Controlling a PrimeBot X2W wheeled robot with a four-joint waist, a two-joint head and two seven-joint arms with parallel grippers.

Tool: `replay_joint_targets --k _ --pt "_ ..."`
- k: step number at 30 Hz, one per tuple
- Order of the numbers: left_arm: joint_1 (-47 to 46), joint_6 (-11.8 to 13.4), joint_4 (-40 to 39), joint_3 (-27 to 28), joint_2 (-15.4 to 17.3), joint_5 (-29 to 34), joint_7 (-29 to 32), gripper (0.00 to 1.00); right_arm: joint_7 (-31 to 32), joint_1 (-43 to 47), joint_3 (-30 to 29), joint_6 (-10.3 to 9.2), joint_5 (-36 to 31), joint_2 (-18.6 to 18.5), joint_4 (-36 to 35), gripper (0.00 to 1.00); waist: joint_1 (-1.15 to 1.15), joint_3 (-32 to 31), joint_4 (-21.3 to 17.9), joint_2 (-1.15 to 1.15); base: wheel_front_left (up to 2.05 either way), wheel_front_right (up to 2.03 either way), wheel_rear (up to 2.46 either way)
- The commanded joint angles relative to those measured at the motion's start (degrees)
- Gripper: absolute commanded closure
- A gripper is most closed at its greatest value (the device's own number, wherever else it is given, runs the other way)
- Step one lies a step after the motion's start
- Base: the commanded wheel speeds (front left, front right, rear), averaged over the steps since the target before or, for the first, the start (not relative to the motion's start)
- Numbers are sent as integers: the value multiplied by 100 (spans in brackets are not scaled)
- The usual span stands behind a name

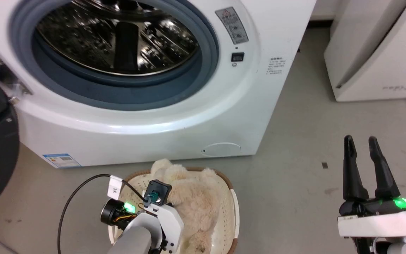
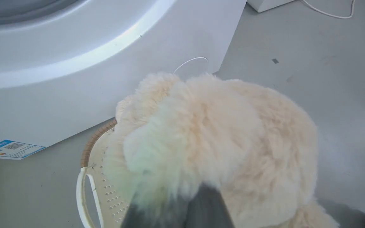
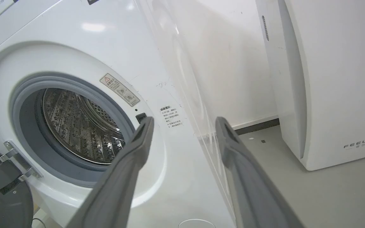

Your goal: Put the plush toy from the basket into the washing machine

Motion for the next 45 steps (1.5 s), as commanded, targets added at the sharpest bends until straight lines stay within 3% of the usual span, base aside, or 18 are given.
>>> replay_joint_targets --k 1,16,36,45 --pt "59 42 -92 45 27 -28 -53 100 -25 77 -15 3 -54 -1 17 0 0 -119 82 0 0 0 0" --pt "812 383 -2190 789 356 42 -55 100 -25 381 -31 3 -83 -1 51 0 0 -541 294 0 0 0 0" --pt "612 555 -3692 1861 583 294 -55 100 -25 425 2 3 -37 -1 54 0 0 -599 195 0 0 0 0" --pt "-39 529 -3564 2240 632 360 -55 100 -25 199 102 3 -41 -1 7 0 0 -184 -43 0 0 0 0"
